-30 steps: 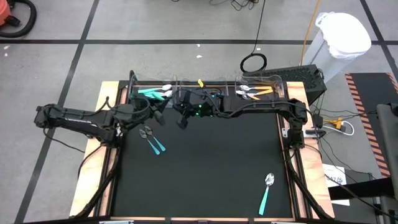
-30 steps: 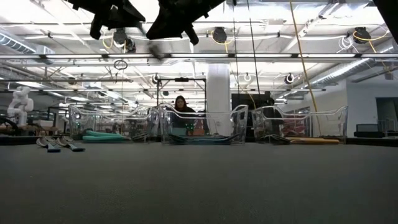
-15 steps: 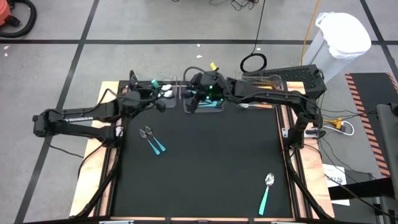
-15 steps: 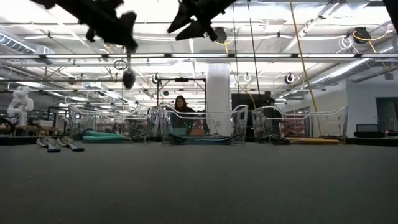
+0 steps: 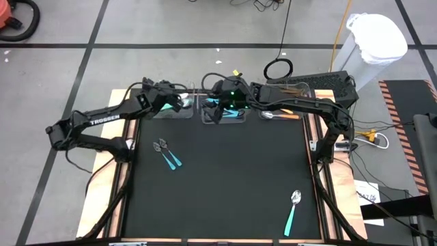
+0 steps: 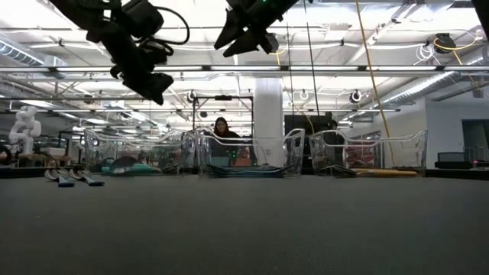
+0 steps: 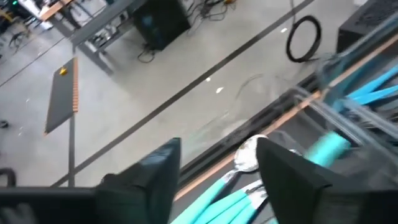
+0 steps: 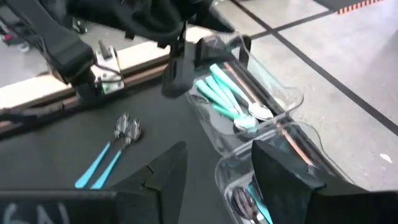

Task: Sort silverware by color (type)
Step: Put the light blue spoon into the left transparent bin

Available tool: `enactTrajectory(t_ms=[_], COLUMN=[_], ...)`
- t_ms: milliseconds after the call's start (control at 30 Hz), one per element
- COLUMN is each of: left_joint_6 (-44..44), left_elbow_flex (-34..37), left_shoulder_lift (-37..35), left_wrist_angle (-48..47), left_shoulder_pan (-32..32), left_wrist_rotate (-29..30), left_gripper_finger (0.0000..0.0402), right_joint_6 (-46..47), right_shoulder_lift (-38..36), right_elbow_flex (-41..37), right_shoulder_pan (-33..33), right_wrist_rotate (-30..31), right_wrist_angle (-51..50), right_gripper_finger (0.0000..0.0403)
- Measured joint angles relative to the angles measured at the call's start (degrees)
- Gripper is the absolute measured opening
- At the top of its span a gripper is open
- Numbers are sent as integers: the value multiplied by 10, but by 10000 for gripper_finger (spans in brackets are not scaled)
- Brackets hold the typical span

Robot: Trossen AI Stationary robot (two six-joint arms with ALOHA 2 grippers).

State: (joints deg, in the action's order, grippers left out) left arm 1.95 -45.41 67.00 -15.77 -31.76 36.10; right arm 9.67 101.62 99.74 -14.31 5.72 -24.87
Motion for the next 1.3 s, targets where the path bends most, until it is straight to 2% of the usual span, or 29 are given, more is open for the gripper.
enactTrajectory(t_ms=[100, 200, 333, 567, 667, 833, 933, 1300], left_joint_6=[-8, -64, -122, -222, -294, -359, -374, -407], left_elbow_flex=[-1, -14, -52, -74, -74, -73, -73, -73], left_shoulder_lift=[0, -9, -27, -53, -56, -56, -56, -56], left_wrist_angle=[-2, -25, -72, -151, -190, -208, -208, -206], left_shoulder_pan=[-10, -8, 7, 68, 98, 175, 228, 395], left_wrist_rotate=[0, -7, -36, -140, -182, -205, -199, -123], left_gripper_finger=[252, 271, 275, 276, 276, 276, 276, 276], right_joint_6=[-3, -3, -3, 45, 73, 234, 309, 674], right_shoulder_lift=[0, 0, 0, 0, 0, -4, -9, -14], right_elbow_flex=[0, 0, 0, 0, 0, 0, 0, 0], right_shoulder_pan=[-4, -9, -11, -8, 2, 40, 94, 331], right_wrist_rotate=[0, 0, -4, -115, -104, -58, -11, 0], right_wrist_angle=[-10, -15, -29, -102, -159, -355, -455, -555], right_gripper_finger=[177, 178, 178, 178, 171, 148, 147, 185])
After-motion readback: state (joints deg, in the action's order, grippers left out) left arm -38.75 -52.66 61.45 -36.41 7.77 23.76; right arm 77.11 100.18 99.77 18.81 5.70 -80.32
